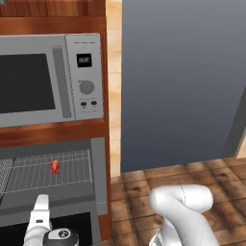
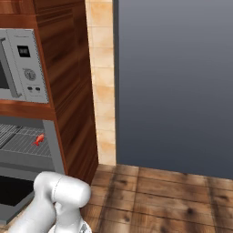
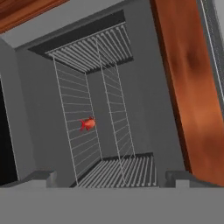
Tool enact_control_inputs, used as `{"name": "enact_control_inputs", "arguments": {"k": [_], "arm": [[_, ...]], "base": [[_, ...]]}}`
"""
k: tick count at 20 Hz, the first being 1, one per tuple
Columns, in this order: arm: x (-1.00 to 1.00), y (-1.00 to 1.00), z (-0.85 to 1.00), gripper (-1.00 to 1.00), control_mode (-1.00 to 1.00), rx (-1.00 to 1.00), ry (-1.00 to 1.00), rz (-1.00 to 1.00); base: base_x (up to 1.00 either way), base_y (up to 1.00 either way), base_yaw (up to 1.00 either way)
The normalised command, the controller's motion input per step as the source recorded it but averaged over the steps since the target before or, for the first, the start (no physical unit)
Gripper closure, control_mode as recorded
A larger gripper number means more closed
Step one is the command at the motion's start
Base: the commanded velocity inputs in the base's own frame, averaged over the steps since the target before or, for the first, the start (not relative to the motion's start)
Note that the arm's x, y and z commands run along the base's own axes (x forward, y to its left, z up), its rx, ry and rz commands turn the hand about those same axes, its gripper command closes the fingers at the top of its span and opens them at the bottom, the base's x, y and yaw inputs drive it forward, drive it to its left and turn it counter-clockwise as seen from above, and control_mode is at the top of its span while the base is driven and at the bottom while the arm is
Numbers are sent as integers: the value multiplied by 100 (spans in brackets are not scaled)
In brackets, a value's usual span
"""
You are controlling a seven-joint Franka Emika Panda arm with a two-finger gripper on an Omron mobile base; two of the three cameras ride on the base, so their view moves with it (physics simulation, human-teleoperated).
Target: Take the fish from the oven and place it on the plate on the counter.
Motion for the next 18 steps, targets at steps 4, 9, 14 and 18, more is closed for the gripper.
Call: {"name": "enact_control_inputs", "arguments": {"k": [4,9,14,18], "arm": [[43,1,-37,-100,-100,-15,0,0],[69,6,-47,-100,-100,-16,0,0],[93,17,-42,-100,-100,-16,0,0],[73,32,-42,-100,-100,-14,-1,0]], "base": [[0,0,0],[0,0,0],[0,0,0],[0,0,0]]}}
